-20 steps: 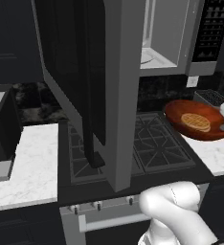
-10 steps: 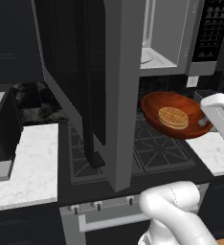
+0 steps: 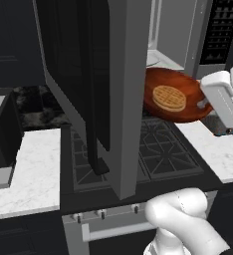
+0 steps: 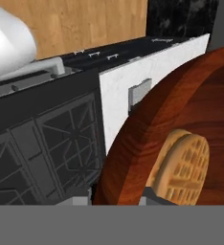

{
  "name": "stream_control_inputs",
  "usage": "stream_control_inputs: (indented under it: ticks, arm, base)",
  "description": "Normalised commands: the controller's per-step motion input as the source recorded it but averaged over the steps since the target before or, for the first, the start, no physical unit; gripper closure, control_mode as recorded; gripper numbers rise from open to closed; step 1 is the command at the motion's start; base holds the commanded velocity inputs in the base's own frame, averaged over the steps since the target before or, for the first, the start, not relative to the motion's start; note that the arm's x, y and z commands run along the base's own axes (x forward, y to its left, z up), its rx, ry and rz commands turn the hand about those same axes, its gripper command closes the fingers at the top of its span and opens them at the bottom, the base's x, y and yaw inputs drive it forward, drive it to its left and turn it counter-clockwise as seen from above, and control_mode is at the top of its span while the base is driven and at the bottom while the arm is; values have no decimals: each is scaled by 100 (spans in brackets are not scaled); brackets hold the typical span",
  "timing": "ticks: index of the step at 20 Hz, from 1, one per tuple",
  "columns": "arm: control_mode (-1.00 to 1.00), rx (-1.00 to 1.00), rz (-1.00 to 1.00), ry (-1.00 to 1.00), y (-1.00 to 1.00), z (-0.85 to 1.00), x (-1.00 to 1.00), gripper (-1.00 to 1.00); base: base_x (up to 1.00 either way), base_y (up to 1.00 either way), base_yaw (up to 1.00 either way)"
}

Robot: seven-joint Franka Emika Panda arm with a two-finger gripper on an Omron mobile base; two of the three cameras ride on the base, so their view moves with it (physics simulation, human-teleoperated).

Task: Open the microwave, place the bowl with waffle inside the microwave, then close the microwave door and turn it on.

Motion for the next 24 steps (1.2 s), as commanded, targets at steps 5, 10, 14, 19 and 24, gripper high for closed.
stream_control_inputs:
  ticks: [5,10,14,19,24]
  arm:
    - [-100,0,-16,1,30,41,16,100]
    - [-100,-3,-23,0,38,7,41,100]
    - [-100,-6,-24,0,38,0,50,100]
    - [-100,-1,-22,0,27,0,61,100]
    - [-100,1,-12,3,4,0,74,100]
  base:
    - [0,0,0]
    - [0,0,0]
    - [0,0,0]
    - [0,0,0]
    - [0,0,0]
